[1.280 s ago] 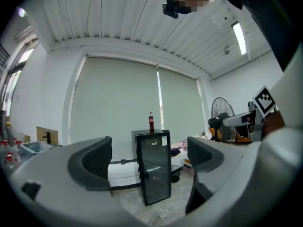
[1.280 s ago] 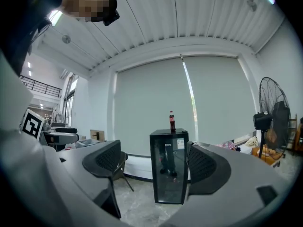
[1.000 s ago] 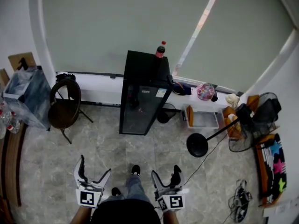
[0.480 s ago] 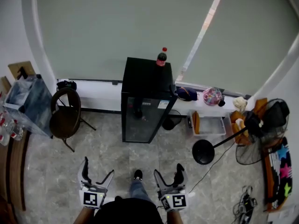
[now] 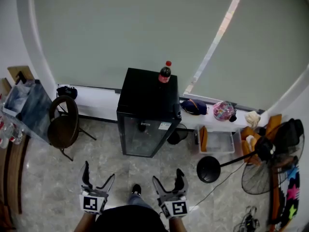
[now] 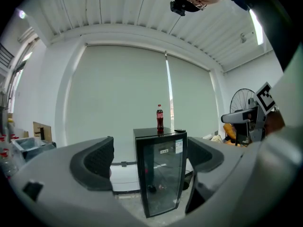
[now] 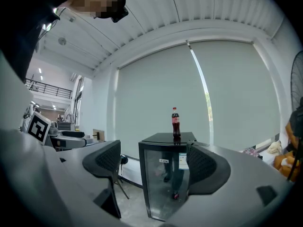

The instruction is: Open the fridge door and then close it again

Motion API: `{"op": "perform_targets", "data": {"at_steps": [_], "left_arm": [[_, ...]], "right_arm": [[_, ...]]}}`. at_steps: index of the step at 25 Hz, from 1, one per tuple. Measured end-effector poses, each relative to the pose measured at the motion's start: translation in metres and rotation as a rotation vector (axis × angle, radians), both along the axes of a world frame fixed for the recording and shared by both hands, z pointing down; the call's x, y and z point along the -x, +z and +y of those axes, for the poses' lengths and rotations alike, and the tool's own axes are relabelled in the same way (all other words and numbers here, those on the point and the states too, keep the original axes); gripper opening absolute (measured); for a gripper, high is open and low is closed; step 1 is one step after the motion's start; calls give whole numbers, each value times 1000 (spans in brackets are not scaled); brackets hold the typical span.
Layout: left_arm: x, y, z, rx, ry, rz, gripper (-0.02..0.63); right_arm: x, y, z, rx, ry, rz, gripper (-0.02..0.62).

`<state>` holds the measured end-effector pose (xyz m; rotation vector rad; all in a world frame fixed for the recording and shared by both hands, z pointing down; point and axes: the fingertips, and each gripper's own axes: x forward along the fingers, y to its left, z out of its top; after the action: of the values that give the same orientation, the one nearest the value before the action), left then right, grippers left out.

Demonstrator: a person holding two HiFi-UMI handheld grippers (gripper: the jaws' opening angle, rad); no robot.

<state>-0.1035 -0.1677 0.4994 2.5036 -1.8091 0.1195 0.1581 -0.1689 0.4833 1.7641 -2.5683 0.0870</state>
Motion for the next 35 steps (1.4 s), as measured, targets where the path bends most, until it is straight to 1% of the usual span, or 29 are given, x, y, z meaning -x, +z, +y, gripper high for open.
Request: {"op": "perform_targets", "data": {"at_steps": [3,6,7,10,13,15,18,23,29,32,35], "left_arm": [[-11,5,-25,12,-24,3,483],[-19,5,-44,15,-42,8,483],[-21,5,-49,16,-48,11,483],[-23,6,-63,30,-63,12,483],[-24,17,-77,71,-68,14,483],[-20,25,-86,84,-72,21,483],[-8,41,-100,75,-70,33,482],[-7,69,-123,102,-11,47,466],[-10,109,-158,150,66,12,417],[-13,132,-177,190,119,-20,389],[-19,157,-196,222,156,-26,374]], "right_arm": [[-6,1,-26,2,-31,-8,428],[-12,-3,-45,-11,-67,-60,427],[-13,-2,-51,-8,-79,-63,428],[-13,1,-66,5,-109,-29,426],[-13,3,-80,9,-127,10,426],[-11,0,-89,0,-132,19,427],[-7,2,-99,-1,-119,10,428],[6,17,-117,22,-90,39,426],[29,19,-139,29,-98,56,426],[38,22,-146,44,-70,39,422],[43,25,-150,66,-52,27,413]]}}
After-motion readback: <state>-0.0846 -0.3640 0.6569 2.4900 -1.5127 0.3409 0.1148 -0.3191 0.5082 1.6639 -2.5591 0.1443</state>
